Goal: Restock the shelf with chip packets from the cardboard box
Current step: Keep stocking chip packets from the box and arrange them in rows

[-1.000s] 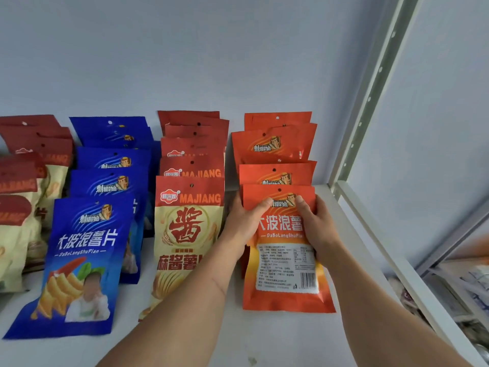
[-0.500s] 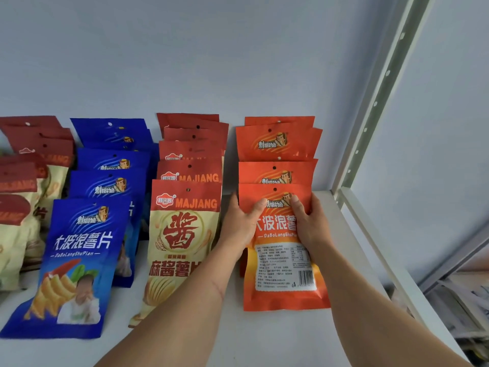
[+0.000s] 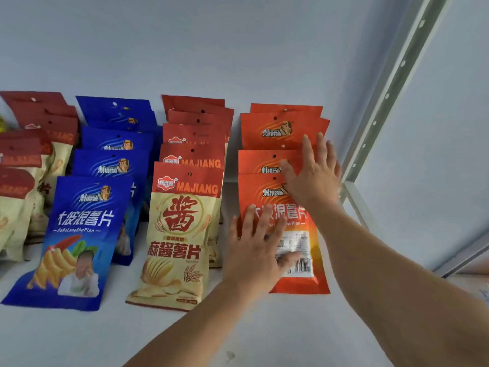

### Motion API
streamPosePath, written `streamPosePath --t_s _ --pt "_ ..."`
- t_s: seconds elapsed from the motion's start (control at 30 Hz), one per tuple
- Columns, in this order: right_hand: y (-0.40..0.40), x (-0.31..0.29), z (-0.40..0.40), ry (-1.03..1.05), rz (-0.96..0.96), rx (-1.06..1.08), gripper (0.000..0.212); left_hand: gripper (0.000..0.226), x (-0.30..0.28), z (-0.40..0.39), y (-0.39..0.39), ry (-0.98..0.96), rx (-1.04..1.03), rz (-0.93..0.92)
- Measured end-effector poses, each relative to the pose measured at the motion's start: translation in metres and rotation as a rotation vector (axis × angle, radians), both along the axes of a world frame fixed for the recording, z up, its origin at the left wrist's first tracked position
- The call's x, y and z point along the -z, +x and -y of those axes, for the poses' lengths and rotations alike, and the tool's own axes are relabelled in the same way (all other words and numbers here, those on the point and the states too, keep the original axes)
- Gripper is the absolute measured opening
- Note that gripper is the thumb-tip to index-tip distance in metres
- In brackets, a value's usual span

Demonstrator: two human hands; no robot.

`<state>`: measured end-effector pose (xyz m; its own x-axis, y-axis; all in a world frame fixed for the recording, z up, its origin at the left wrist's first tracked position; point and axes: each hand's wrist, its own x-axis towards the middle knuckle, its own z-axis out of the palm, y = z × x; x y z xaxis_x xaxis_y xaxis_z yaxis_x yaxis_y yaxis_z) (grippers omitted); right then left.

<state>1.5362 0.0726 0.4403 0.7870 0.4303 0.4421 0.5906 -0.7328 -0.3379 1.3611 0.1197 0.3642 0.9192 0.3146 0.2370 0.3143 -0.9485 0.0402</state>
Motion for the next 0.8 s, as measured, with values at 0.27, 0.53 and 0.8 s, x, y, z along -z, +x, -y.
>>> streamPosePath --t_s 0.27,0.53,0.8 --pt "0.045 -0.020 -0.030 -0.296 0.031 -0.208 0.075 0.077 0.000 -0.023 0.005 0.033 0.083 -0.020" --pt "0.049 -0.004 -0.036 -0.344 0.079 -0.186 0.073 0.077 0.006 -0.027 0.010 -0.064 0.100 -0.071" --pt "0.047 -0.002 -0.041 -0.417 0.101 -0.142 0.071 0.074 0.011 -0.027 0.012 0.015 0.068 -0.043"
